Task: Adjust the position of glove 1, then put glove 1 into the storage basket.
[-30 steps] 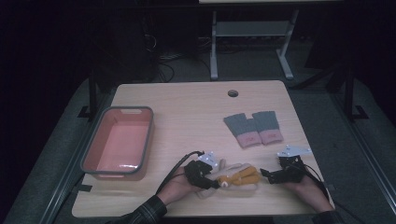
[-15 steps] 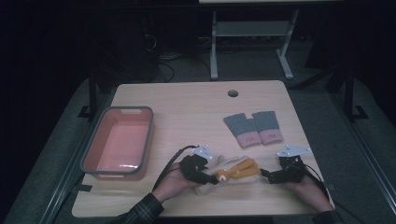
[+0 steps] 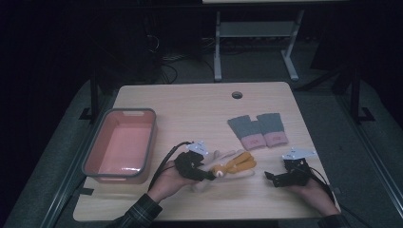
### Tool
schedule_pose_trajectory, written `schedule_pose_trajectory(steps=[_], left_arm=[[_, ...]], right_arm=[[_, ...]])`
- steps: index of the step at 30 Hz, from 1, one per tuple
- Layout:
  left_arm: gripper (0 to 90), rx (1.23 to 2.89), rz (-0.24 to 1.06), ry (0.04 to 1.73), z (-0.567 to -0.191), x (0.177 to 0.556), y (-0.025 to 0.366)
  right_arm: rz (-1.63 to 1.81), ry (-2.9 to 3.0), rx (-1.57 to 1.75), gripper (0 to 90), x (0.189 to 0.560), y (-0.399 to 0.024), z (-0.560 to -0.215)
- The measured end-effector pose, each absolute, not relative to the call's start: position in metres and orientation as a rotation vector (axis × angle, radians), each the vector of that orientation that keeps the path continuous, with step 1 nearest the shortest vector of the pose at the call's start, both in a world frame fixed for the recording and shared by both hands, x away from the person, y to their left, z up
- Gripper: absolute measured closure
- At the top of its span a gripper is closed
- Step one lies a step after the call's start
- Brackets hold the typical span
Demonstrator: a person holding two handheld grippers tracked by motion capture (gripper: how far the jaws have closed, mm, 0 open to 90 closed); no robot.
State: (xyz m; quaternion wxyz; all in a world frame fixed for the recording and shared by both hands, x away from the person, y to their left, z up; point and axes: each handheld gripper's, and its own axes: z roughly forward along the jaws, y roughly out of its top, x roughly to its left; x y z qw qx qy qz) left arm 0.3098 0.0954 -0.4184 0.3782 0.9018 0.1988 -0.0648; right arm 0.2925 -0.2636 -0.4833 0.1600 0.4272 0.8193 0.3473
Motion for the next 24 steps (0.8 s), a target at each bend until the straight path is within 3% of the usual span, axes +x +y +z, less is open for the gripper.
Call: schedule_pose_trajectory(steps=[24], left_arm=[[74.2, 2.219, -0.076, 0.681, -0.383, 0.327, 0.143]], right_arm=[[0.993, 2.348, 1.211, 2.6, 0.293, -0.263, -0.483]])
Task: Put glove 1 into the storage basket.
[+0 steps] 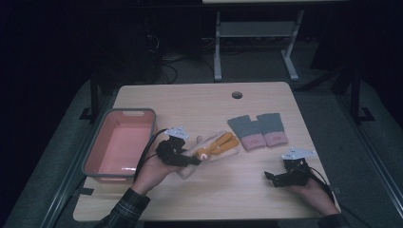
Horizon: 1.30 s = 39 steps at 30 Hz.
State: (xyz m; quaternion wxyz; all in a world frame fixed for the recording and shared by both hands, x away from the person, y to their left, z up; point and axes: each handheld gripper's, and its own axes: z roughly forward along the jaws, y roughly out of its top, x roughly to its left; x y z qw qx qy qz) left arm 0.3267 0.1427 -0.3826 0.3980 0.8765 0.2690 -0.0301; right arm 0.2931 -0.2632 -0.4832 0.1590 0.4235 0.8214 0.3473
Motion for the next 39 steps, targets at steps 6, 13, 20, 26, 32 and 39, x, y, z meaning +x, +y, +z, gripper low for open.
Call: schedule_pose_trajectory(steps=[6, 13, 20, 26, 32, 39], left_arm=[[74.2, 2.197, -0.041, 0.721, -0.373, 0.330, 0.159], [74.2, 2.166, 0.002, 0.761, -0.364, 0.333, 0.177], [74.2, 2.130, 0.045, 0.812, -0.354, 0.336, 0.201], [74.2, 2.087, 0.095, 0.876, -0.346, 0.338, 0.228], [74.1, 2.058, 0.132, 0.918, -0.342, 0.339, 0.248], [74.0, 2.022, 0.177, 0.987, -0.340, 0.340, 0.275]], right_arm=[[0.994, 2.348, 1.211, 2.6, 0.293, -0.263, -0.483], [0.994, 2.348, 1.211, 2.6, 0.293, -0.263, -0.483], [0.994, 2.348, 1.213, 2.6, 0.293, -0.263, -0.483], [0.994, 2.348, 1.212, 2.6, 0.293, -0.263, -0.483], [0.993, 2.348, 1.213, 2.6, 0.293, -0.263, -0.483], [0.993, 2.348, 1.212, 2.6, 0.293, -0.263, -0.483]])
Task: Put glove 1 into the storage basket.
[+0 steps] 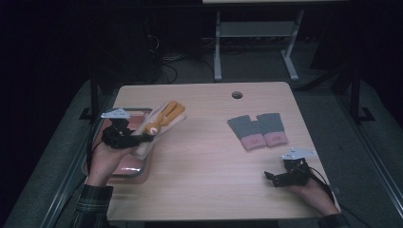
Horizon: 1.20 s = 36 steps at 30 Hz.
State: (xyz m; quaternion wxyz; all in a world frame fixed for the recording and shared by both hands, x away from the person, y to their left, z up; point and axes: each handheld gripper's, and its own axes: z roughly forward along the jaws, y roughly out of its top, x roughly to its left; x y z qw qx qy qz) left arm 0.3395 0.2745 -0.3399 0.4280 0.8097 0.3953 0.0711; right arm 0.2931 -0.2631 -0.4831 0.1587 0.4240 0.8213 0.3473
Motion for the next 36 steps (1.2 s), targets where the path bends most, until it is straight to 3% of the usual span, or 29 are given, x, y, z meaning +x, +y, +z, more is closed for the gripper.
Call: schedule_pose_trajectory(steps=[19, 36], left_arm=[[73.5, 1.964, 0.256, 1.200, -0.356, 0.345, 0.337], [72.5, 2.090, 0.253, 1.382, -0.397, 0.366, 0.346]], right_arm=[[0.994, 2.347, 1.211, 2.6, 0.293, -0.263, -0.483], [0.994, 2.347, 1.213, 2.6, 0.293, -0.263, -0.483]])
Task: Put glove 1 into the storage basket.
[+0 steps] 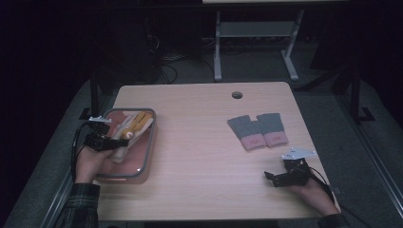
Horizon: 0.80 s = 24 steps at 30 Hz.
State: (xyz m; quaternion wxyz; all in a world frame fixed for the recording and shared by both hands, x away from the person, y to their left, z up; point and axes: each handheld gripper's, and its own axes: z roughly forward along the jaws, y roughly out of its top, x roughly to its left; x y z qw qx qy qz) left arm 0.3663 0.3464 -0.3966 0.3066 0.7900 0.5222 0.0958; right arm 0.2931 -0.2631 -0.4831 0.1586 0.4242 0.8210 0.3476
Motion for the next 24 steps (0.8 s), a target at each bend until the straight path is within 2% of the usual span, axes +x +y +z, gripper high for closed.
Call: schedule_pose_trajectory(steps=[15, 18, 22, 23, 24], left_arm=[[66.9, 2.170, 0.147, 1.426, -0.418, 0.381, 0.342], [62.1, 2.193, 0.129, 1.437, -0.422, 0.382, 0.342], [48.7, 2.219, 0.155, 1.444, -0.425, 0.383, 0.340], [48.7, 2.219, 0.165, 1.444, -0.425, 0.383, 0.340], [42.9, 2.221, 0.173, 1.444, -0.425, 0.382, 0.340]], right_arm=[[0.994, 2.347, 1.213, 2.6, 0.293, -0.263, -0.483], [0.994, 2.347, 1.211, 2.6, 0.293, -0.263, -0.483], [0.994, 2.347, 1.213, 2.6, 0.293, -0.263, -0.483], [0.994, 2.347, 1.213, 2.6, 0.293, -0.263, -0.483], [0.994, 2.347, 1.213, 2.6, 0.293, -0.263, -0.483]])
